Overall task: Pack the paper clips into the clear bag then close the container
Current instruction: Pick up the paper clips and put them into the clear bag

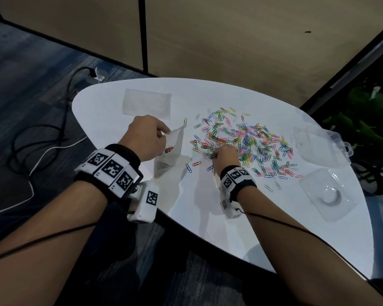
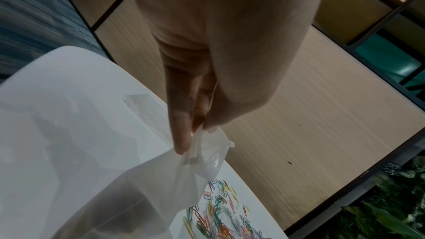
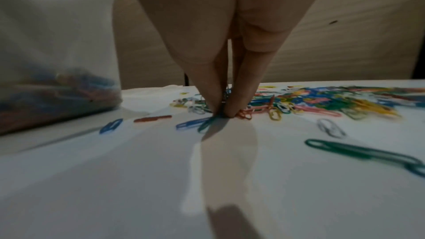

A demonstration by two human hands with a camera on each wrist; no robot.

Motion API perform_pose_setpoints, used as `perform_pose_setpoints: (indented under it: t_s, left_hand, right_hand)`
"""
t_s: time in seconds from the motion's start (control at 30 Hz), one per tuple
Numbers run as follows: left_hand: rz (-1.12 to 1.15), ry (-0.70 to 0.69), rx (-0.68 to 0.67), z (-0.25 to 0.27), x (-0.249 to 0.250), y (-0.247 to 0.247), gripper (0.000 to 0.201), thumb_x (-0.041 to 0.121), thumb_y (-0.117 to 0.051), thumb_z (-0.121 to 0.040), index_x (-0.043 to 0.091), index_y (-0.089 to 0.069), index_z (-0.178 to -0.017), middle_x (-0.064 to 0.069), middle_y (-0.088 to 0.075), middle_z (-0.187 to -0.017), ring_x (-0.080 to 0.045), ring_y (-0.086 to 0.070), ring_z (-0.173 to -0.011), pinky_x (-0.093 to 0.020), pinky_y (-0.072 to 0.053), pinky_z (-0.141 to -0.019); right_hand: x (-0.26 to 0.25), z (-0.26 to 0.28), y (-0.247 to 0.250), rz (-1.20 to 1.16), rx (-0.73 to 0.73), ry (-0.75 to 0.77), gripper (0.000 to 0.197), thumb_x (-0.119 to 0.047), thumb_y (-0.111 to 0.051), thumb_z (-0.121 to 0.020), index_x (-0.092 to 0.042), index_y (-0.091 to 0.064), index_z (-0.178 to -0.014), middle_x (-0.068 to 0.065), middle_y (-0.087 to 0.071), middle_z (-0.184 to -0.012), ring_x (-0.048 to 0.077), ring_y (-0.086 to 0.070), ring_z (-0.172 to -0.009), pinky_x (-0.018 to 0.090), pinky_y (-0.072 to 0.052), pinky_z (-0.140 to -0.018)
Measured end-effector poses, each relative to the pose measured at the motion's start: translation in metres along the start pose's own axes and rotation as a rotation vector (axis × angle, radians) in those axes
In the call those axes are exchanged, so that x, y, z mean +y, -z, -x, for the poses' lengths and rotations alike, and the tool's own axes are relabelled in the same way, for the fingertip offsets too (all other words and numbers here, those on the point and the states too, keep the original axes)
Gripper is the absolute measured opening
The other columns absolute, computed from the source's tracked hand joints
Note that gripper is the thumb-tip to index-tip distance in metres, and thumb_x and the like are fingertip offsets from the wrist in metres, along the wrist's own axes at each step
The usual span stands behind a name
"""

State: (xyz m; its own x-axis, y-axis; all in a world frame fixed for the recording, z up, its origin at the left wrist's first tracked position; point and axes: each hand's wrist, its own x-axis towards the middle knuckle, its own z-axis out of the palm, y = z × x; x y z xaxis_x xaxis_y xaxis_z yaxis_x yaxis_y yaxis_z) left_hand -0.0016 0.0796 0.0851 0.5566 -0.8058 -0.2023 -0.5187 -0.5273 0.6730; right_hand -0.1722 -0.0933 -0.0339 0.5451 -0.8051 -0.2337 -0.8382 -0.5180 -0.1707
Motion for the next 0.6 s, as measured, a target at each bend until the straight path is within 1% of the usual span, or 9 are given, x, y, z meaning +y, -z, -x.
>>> perform_pose_setpoints:
  t_s: [0.07,0.13,0.2,0.27,0.33,0.4,0.43,0.5,0.6]
  left_hand:
    - [-0.002,0.018,-0.031,-0.001,0.001,-0.002,0.028,0.006,-0.054,-0.091,0.016,-0.073,-0.109,-0.006,-0.077,-0.085,-0.017,-0.074,-0.071,-0.026,-0.055,-0.072]
    - [0.000,0.039,-0.056,-0.003,0.002,-0.005,0.027,0.004,-0.055,-0.089,0.014,-0.075,-0.104,-0.007,-0.077,-0.082,-0.021,-0.076,-0.071,-0.029,-0.059,-0.074]
    - [0.004,0.056,-0.078,-0.006,0.004,-0.009,0.027,0.003,-0.054,-0.087,0.012,-0.076,-0.100,-0.010,-0.078,-0.079,-0.023,-0.076,-0.072,-0.035,-0.062,-0.080]
    - [0.006,0.062,-0.098,-0.008,0.007,-0.013,0.027,0.002,-0.053,-0.087,0.011,-0.078,-0.092,-0.012,-0.077,-0.076,-0.022,-0.077,-0.068,-0.038,-0.063,-0.080]
    - [0.007,0.055,-0.107,-0.010,0.012,-0.017,0.027,0.002,-0.053,-0.087,0.011,-0.077,-0.087,-0.012,-0.077,-0.072,-0.022,-0.077,-0.067,-0.038,-0.063,-0.079]
    - [0.003,0.044,-0.114,-0.010,0.017,-0.021,0.026,0.001,-0.053,-0.088,0.010,-0.078,-0.086,-0.012,-0.077,-0.070,-0.023,-0.076,-0.068,-0.038,-0.063,-0.080]
    - [0.001,0.041,-0.115,-0.010,0.018,-0.023,0.027,0.001,-0.053,-0.088,0.010,-0.078,-0.085,-0.012,-0.077,-0.070,-0.022,-0.076,-0.067,-0.038,-0.063,-0.079]
    - [-0.007,0.032,-0.115,-0.010,0.020,-0.027,0.028,0.001,-0.053,-0.088,0.009,-0.079,-0.083,-0.010,-0.077,-0.070,-0.021,-0.076,-0.066,-0.038,-0.064,-0.078]
    - [-0.009,0.022,-0.108,-0.011,0.021,-0.030,0.027,0.003,-0.055,-0.089,0.009,-0.080,-0.083,-0.011,-0.077,-0.072,-0.022,-0.075,-0.067,-0.038,-0.064,-0.077]
  right_hand:
    - [0.010,-0.001,0.008,-0.122,0.034,-0.081,0.019,-0.007,-0.062,-0.090,-0.012,-0.077,-0.099,0.007,-0.073,-0.104,0.020,-0.068,-0.090,0.024,-0.055,-0.082]
    - [0.023,0.004,0.012,-0.290,0.071,-0.176,0.014,-0.014,-0.066,-0.089,-0.012,-0.079,-0.094,0.003,-0.075,-0.093,0.016,-0.065,-0.079,0.020,-0.051,-0.076]
    - [0.033,0.011,0.017,-0.564,0.052,-0.277,0.009,-0.013,-0.069,-0.087,-0.012,-0.077,-0.084,0.006,-0.073,-0.079,0.018,-0.064,-0.070,0.023,-0.051,-0.069]
    - [0.037,0.021,0.026,-0.966,0.006,-0.355,0.017,-0.002,-0.067,-0.088,-0.006,-0.069,-0.071,0.014,-0.065,-0.068,0.024,-0.060,-0.061,0.029,-0.050,-0.062]
    - [0.035,0.031,0.038,-1.373,0.006,-0.391,0.015,0.008,-0.065,-0.086,0.000,-0.065,-0.073,0.016,-0.064,-0.071,0.028,-0.061,-0.066,0.033,-0.055,-0.067]
    - [0.026,0.038,0.050,-1.658,-0.035,-0.382,0.007,0.009,-0.066,-0.085,0.004,-0.066,-0.091,0.018,-0.071,-0.087,0.028,-0.069,-0.083,0.029,-0.060,-0.079]
    - [0.019,0.042,0.055,-1.758,-0.085,-0.340,0.015,0.008,-0.066,-0.086,0.006,-0.064,-0.101,0.019,-0.071,-0.097,0.026,-0.071,-0.090,0.027,-0.060,-0.081]
    - [-0.001,0.047,0.061,-1.831,-0.178,-0.250,0.025,0.006,-0.065,-0.087,0.009,-0.061,-0.111,0.020,-0.071,-0.104,0.023,-0.071,-0.094,0.025,-0.059,-0.083]
    - [-0.039,0.055,0.062,-1.739,-0.238,-0.150,0.009,0.006,-0.062,-0.089,0.005,-0.065,-0.097,0.017,-0.070,-0.090,0.019,-0.071,-0.081,0.023,-0.059,-0.082]
